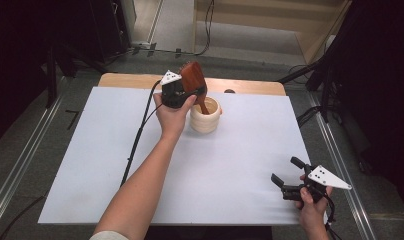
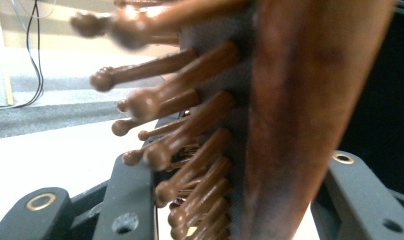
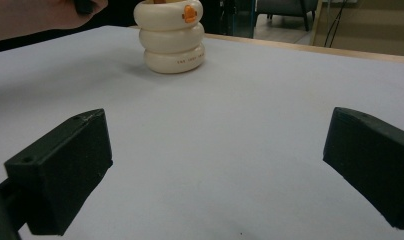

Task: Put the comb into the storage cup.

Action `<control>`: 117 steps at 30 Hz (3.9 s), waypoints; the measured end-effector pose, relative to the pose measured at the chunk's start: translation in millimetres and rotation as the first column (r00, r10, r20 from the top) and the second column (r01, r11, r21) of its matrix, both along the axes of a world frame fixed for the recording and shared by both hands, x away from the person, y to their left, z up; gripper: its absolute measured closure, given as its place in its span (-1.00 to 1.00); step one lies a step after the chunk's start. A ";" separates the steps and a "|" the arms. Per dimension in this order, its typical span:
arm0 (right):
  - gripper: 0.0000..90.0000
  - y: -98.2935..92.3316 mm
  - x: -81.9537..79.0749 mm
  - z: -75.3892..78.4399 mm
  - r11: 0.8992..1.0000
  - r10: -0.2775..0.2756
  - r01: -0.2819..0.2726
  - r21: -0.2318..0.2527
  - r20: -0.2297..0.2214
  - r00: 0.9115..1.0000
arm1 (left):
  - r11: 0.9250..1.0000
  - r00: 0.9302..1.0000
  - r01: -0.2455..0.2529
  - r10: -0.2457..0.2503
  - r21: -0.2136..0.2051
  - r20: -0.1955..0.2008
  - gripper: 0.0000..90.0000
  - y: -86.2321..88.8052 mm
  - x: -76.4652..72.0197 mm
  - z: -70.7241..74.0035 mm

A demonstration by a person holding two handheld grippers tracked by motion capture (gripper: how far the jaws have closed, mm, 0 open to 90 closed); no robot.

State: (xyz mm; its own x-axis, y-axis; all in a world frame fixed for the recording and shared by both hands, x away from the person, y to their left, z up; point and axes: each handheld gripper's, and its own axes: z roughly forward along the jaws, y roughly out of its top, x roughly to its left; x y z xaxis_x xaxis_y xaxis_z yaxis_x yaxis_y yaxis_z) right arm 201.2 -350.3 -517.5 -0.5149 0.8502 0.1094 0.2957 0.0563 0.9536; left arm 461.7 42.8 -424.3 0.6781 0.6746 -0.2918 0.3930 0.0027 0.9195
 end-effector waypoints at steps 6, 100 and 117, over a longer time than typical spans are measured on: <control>-1.00 -0.2 0.2 -0.2 1.000 0.000 0.000 0.000 0.000 1.000 | 1.000 1.000 -0.005 0.005 -0.003 -0.013 0.19 -3.8 0.1 -7.7; -1.00 1.0 1.7 -0.8 1.000 -0.002 0.002 -0.005 -0.003 1.000 | 0.995 0.999 0.044 -0.045 0.090 0.014 -1.00 41.9 -46.7 -35.4; -1.00 2.0 4.7 -0.9 1.000 0.006 -0.006 -0.010 0.009 1.000 | 0.990 0.991 0.075 -0.087 0.121 0.099 -1.00 60.2 -95.9 -31.5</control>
